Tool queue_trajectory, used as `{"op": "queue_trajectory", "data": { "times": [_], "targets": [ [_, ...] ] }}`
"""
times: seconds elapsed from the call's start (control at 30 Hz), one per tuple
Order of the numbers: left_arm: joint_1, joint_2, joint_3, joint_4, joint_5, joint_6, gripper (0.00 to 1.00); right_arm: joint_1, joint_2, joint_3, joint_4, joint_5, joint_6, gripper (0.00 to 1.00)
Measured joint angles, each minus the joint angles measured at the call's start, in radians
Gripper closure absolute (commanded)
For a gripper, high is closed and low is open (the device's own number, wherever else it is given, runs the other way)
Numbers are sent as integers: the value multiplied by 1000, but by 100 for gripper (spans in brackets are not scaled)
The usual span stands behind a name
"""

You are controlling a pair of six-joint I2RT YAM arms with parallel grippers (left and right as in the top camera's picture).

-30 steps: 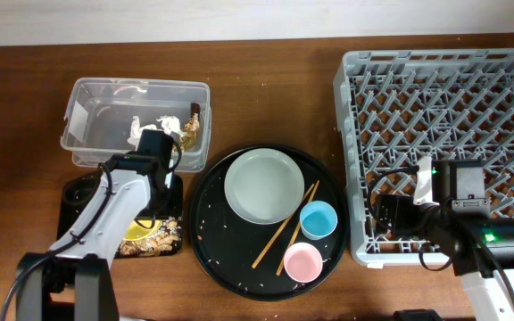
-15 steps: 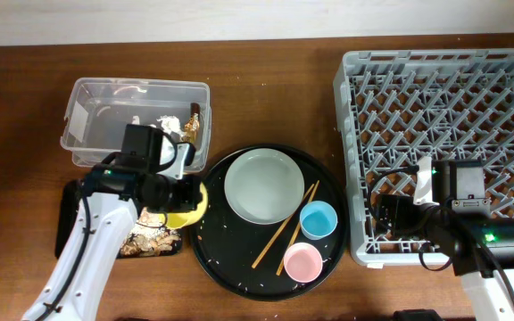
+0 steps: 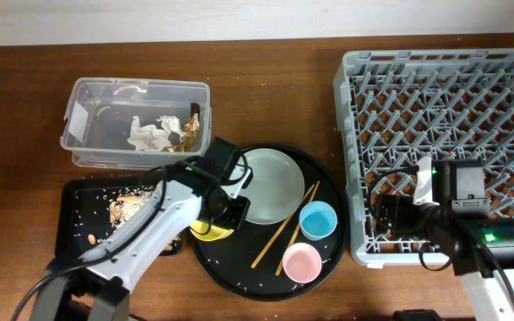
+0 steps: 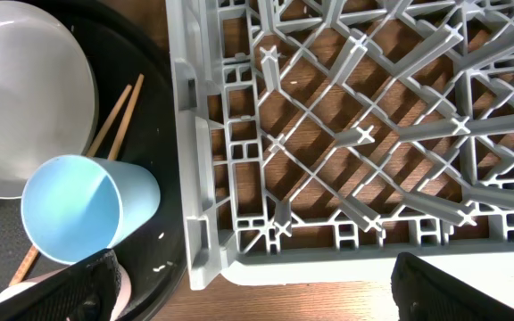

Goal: Sort waste into correct bins and load items into the dishwasher rack
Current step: 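Set the yellow bowl back on the round tray with the left gripper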

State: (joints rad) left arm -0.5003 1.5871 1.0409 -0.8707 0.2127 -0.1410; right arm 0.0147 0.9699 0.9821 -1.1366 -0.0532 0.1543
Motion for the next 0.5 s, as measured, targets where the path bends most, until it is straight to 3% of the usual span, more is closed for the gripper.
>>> {"op": "queue_trajectory", "data": {
  "times": [0.07, 0.23, 0.37, 0.4, 0.43, 0.5],
  "targets": [
    [-15, 5, 3, 0, -23, -6, 72, 0, 0, 0, 0, 0, 0, 1],
    [-18, 15, 34, -55, -31, -10, 69, 0, 0, 0, -4, 0, 0, 2],
    [-18, 16, 213, -116, 8, -10, 69, 0, 0, 1, -10, 0, 0, 2],
    [-21, 15, 236, -109, 46, -10, 66, 0, 0, 1, -11, 0, 0, 2],
    [-31, 15, 244, -110, 102, -10, 57, 0, 0, 1, -13, 0, 0, 2],
    [-63, 15, 244, -125, 151, -14, 54, 0, 0, 1, -19, 3, 0, 1]
  ]
}}
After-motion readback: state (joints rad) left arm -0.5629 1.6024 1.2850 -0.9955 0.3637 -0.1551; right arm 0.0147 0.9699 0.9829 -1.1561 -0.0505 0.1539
